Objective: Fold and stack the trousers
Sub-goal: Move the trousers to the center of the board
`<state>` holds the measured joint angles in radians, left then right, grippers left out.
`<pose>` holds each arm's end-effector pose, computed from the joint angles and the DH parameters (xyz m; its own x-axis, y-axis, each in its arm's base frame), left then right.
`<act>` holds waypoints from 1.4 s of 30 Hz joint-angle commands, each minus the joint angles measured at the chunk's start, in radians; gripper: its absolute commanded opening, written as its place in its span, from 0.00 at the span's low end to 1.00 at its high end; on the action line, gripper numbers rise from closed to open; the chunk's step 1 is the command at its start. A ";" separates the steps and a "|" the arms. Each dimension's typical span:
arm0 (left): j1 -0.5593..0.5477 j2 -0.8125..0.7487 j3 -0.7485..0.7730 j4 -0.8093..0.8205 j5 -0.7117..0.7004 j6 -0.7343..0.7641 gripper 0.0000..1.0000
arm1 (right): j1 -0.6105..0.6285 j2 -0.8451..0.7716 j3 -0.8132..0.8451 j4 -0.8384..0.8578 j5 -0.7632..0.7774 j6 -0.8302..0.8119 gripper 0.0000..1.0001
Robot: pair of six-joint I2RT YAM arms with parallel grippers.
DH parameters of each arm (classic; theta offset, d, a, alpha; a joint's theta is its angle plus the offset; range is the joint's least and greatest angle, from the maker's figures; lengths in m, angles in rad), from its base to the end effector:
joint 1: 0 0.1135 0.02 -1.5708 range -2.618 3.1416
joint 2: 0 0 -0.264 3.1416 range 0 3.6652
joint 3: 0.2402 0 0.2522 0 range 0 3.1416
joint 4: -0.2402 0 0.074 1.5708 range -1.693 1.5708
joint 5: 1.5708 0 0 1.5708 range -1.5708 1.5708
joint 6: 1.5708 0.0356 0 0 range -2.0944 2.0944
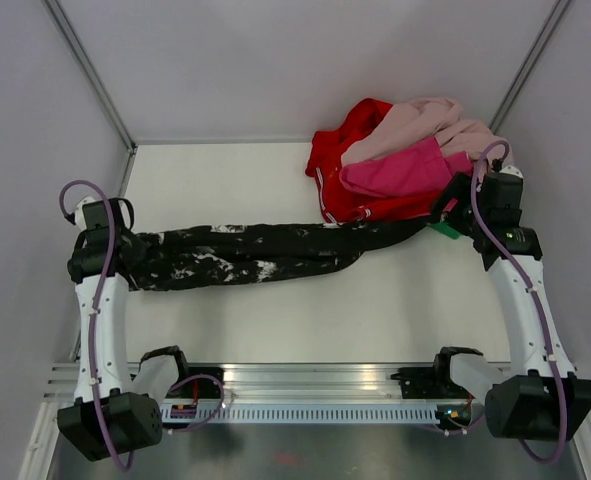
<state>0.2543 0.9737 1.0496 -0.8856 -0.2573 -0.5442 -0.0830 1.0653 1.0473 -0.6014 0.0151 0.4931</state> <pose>0.1778 0.0556 0.3317 -0.3857 -0.6176 -0.6855 -0.7163 0.6687 -0.1994 0.2266 -0.0194 0.3364 -0.4646 0.5136 -0.7214 0.3577 0.8541 0.3777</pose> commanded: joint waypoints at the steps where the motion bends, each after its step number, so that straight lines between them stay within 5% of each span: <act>1: 0.007 -0.012 -0.023 0.062 0.050 0.036 0.02 | 0.005 0.041 -0.015 0.133 -0.118 -0.005 0.90; 4: 0.010 -0.009 -0.027 0.077 0.130 0.085 0.06 | 0.005 0.090 -0.085 0.184 -0.103 0.021 0.90; 5: 0.008 -0.006 -0.020 0.076 0.159 0.105 0.36 | 0.006 0.103 -0.095 0.184 -0.086 0.033 0.90; 9: -0.050 -0.027 0.070 0.047 0.383 0.167 0.82 | 0.005 0.154 -0.127 0.190 -0.044 0.038 0.89; 10: -0.102 -0.033 0.140 0.040 0.371 0.167 0.97 | 0.005 0.162 -0.127 0.196 -0.037 0.038 0.90; 11: -0.257 -0.039 0.176 0.037 0.337 0.149 1.00 | 0.005 0.166 -0.127 0.199 -0.021 0.038 0.91; 13: -0.483 -0.037 0.228 0.075 0.265 0.122 1.00 | 0.005 0.192 -0.110 0.222 0.002 0.051 0.91; 18: -0.812 0.072 0.109 0.412 0.351 0.099 1.00 | 0.005 0.315 0.008 0.262 -0.049 0.068 0.91; 19: -0.939 0.133 0.096 0.463 0.342 0.124 1.00 | 0.005 0.353 0.051 0.270 -0.050 0.068 0.90; 23: -1.163 0.347 0.124 0.620 0.222 0.356 1.00 | 0.005 0.441 0.134 0.305 -0.037 0.065 0.89; 31: -1.184 0.669 0.213 0.867 0.096 0.496 0.96 | 0.005 0.601 0.161 0.417 -0.093 0.194 0.82; 42: -1.182 1.019 0.498 0.830 0.055 0.540 0.99 | 0.005 0.711 0.273 0.448 -0.109 0.231 0.75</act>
<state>-0.9287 1.9533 1.4586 -0.0959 -0.2077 -0.0624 -0.0826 1.7302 1.2568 -0.2520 -0.0807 0.6861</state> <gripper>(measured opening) 0.986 0.745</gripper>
